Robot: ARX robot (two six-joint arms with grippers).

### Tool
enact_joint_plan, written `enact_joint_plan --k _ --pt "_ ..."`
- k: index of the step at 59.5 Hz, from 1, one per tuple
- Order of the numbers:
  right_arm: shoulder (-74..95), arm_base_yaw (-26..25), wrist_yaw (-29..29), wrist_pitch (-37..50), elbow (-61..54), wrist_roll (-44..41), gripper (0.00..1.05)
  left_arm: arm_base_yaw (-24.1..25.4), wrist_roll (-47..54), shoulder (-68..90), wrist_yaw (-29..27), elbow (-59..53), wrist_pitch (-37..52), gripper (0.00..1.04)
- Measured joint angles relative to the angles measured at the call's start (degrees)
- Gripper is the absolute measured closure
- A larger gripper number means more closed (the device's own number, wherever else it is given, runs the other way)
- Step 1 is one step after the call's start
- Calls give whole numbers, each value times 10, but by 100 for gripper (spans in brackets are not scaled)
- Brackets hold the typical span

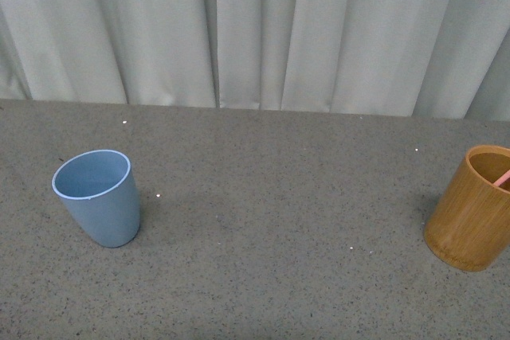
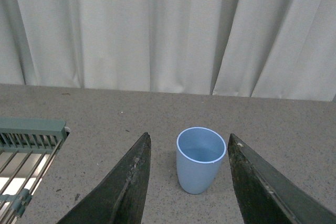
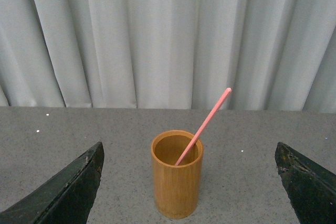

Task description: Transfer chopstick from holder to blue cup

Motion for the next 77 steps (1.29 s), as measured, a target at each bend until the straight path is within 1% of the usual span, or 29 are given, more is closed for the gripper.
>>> enact_joint_plan --k 14,16,18,22,24,28,30,32,35,37,46,48,52,55,57,59,63,77 --pt "0 0 0 0 0 0 10 0 0 0 0 0 0 58" --pt "0 0 0 0 0 0 10 0 0 0 0 0 0 55" --pt "0 0 0 0 0 0 10 0 0 0 0 0 0 49" --pt "0 0 0 0 0 0 10 0 -1 0 0 0 0 44" --pt "0 0 0 0 0 0 10 0 0 0 0 0 0 38" --pt "0 0 0 0 0 0 10 0 0 0 0 0 0 29" --pt "0 0 0 0 0 0 10 0 0 0 0 0 0 24" --pt "0 0 0 0 0 0 10 0 0 0 0 0 0 23" --pt "0 0 0 0 0 0 10 0 -1 0 0 0 0 24" --pt "0 0 0 0 0 0 10 0 0 0 0 0 0 17" --pt "0 0 0 0 0 0 10 0 0 0 0 0 0 16" --pt "0 0 0 0 0 0 10 0 0 0 0 0 0 14" --pt "0 0 0 0 0 0 10 0 -1 0 0 0 0 16" --pt "0 0 0 0 0 0 10 0 -1 0 0 0 0 14" --pt "0 0 0 0 0 0 10 0 -1 0 0 0 0 10" --pt "0 0 0 0 0 0 10 0 0 0 0 0 0 5" --pt "0 0 0 0 0 0 10 0 0 0 0 0 0 7" --pt "0 0 0 0 0 0 10 0 0 0 0 0 0 7"
